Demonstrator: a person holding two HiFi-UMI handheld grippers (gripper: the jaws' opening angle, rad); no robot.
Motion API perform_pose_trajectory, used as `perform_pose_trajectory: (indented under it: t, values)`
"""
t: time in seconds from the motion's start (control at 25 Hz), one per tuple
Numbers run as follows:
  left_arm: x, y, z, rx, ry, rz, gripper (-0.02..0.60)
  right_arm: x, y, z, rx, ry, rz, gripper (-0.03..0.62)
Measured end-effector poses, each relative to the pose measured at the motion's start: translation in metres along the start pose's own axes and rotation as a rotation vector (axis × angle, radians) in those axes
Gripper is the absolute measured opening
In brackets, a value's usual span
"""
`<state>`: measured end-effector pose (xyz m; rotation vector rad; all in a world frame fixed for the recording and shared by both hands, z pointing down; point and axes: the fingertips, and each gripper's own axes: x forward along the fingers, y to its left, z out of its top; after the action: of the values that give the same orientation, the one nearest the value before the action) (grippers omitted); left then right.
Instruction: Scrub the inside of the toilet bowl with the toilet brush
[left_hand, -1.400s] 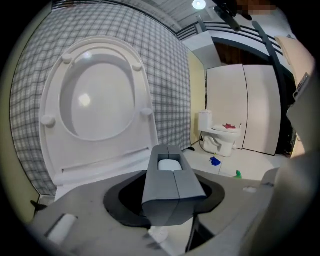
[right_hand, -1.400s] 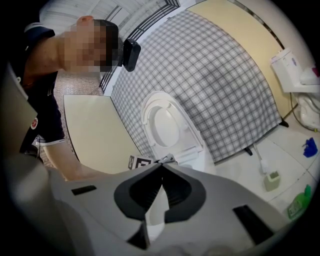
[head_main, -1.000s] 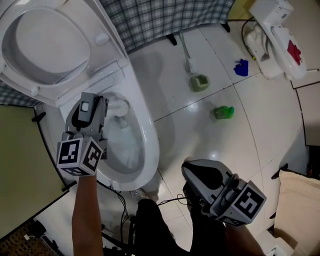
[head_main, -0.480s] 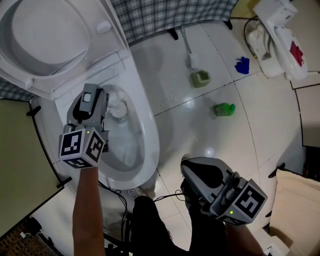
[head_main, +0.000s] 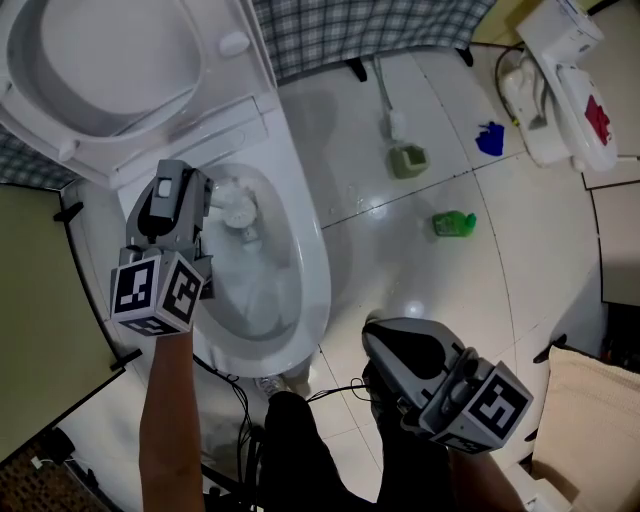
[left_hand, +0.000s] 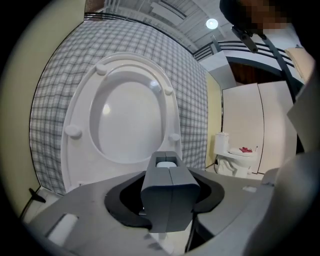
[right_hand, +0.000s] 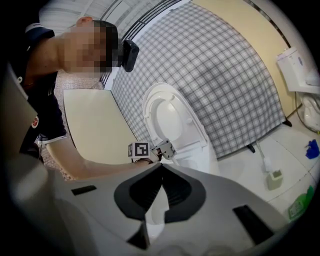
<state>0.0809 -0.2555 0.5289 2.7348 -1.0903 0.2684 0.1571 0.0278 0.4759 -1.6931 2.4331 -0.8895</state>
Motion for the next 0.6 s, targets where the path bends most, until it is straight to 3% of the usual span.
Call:
perform_pose_trajectory:
  t: [0.16,0.24,0.36,0.6]
  values:
    - [-0.001,-0.005,0.043,0.063,-0.077,-0.016,0.194,0.004,0.005,0.005,-0.008,-0.003,0.007,0.0]
    - [0.002,-0.011,0.046,0.116,-0.079,-0.027,0.19,0.005,0.003,0.008,-0.017,-0.009,0.005,0.0]
    - [0.004,-0.013,0.026,0.15,-0.05,-0.019,0.19,0.006,0.004,0.006,-0.009,0.002,0.008,0.0]
    - [0.004,-0.001,-0.032,0.102,0.036,0.016,0.189,0.004,-0.003,-0.003,-0.008,0.022,-0.004,0.0]
